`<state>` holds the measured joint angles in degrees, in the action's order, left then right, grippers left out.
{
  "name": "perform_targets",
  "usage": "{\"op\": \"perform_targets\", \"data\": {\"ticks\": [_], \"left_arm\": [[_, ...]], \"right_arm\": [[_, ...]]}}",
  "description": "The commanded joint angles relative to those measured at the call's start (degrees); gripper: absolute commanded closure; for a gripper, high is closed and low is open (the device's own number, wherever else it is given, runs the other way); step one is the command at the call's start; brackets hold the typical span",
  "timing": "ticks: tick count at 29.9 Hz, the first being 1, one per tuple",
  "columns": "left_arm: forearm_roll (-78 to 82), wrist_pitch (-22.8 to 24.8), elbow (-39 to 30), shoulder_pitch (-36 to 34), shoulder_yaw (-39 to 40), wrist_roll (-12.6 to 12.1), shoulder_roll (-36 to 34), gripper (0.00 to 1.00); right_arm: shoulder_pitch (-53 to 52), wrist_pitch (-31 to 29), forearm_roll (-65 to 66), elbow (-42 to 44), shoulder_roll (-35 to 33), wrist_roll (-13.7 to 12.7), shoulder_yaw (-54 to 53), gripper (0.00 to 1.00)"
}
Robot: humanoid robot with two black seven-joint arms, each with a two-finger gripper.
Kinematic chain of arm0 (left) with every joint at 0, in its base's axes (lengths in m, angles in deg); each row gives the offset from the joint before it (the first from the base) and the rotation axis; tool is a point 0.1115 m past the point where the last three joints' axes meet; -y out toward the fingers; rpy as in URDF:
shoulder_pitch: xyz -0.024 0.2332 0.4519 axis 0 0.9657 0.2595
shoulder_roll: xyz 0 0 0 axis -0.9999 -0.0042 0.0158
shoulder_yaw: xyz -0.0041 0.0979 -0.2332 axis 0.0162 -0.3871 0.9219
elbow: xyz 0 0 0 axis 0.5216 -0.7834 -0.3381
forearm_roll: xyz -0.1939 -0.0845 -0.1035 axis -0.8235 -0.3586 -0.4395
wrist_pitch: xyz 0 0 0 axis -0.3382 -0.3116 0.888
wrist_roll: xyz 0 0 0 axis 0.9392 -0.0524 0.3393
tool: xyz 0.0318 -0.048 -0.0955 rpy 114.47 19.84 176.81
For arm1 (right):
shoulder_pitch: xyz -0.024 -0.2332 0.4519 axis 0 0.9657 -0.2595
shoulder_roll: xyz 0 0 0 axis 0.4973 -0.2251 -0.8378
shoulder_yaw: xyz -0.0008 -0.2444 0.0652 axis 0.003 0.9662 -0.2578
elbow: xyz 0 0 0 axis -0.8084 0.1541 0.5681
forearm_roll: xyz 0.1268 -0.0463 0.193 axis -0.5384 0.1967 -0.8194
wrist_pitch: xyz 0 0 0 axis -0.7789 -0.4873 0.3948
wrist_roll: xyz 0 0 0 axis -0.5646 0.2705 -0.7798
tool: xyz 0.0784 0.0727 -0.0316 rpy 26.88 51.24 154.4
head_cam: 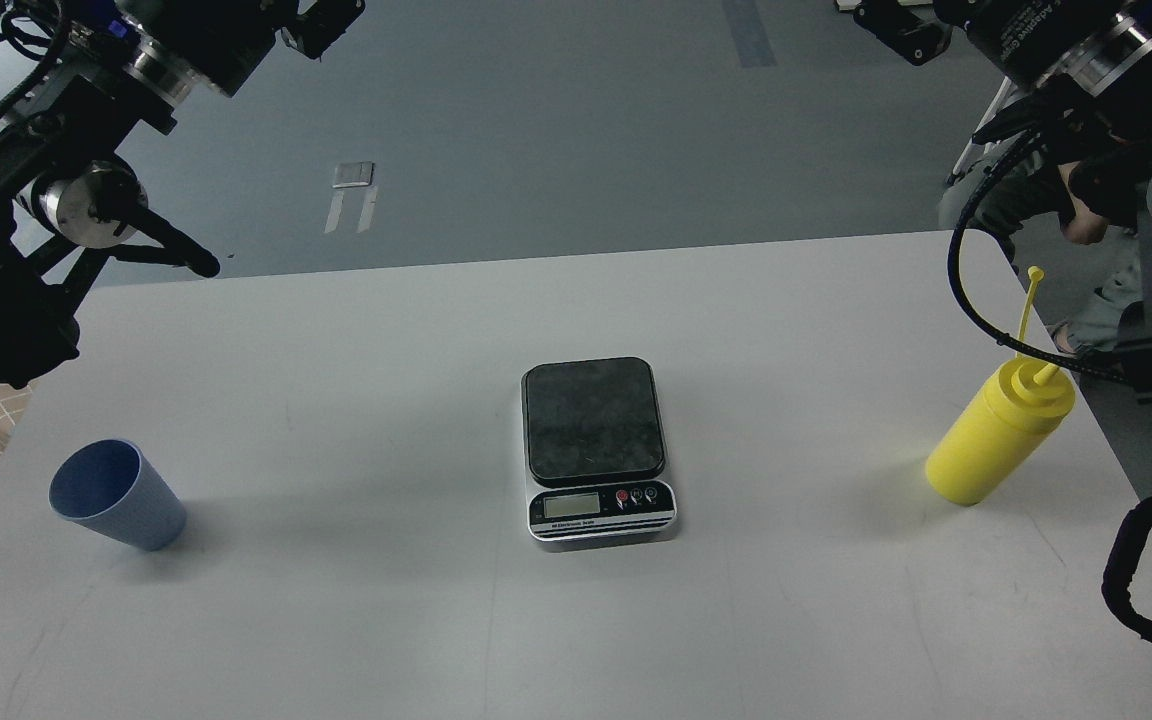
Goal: Pour seasoning into cup on scale with both arms
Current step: 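Move the left gripper down toward the blue cup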
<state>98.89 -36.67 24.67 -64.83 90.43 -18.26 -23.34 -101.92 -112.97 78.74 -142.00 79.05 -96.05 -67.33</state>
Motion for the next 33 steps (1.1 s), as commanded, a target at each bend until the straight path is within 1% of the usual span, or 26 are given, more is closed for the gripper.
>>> {"op": "perform_targets", "data": {"ticks": [1, 3, 7, 13, 18, 22, 29, 33], "left_arm": [[-0.97, -0.66, -0.05, 0.17, 3.50, 0.00, 2.67, 0.02], [-1.76, -0.05, -0.05, 0.43, 4.39, 0.00, 3.47, 0.02], [-4.74, 0.00, 0.13, 0.35, 5.00, 0.00, 6.71, 0.02], [-6.43, 0.00, 0.74, 0.87, 4.92, 0.00, 9.54, 0.02], [-6.51, 0.00, 0.74, 2.98, 5.70, 0.00, 10.15, 0.02], [-6.51, 0.00, 0.74, 3.24, 6.15, 0.00, 10.33, 0.02], [-6.34, 0.00, 0.83, 3.24, 5.97, 0.00, 10.42, 0.02], [-6.34, 0.00, 0.83, 3.24, 6.06, 0.00, 10.33, 0.02]], "right_arm": [[0.18, 0.00, -0.25, 0.06, 0.82, 0.08, -1.71, 0.00], [0.18, 0.00, -0.16, 0.06, 1.70, 0.08, -2.85, 0.00], [0.18, 0.00, -0.60, 0.06, 3.19, 0.17, -5.58, 0.00], [-1.05, 0.00, -0.43, -0.03, 5.83, 0.43, -7.43, 0.00], [-2.54, 0.00, 0.01, 0.06, 5.83, 0.43, -7.17, 0.00], [-3.69, 0.00, 0.54, 0.06, 5.75, 0.43, -6.90, 0.00], [-2.37, 0.00, 1.41, 0.06, 5.57, 0.43, -6.81, 0.00], [-0.71, 0.00, 4.49, 0.06, 5.39, 0.35, -6.81, 0.00]]}}
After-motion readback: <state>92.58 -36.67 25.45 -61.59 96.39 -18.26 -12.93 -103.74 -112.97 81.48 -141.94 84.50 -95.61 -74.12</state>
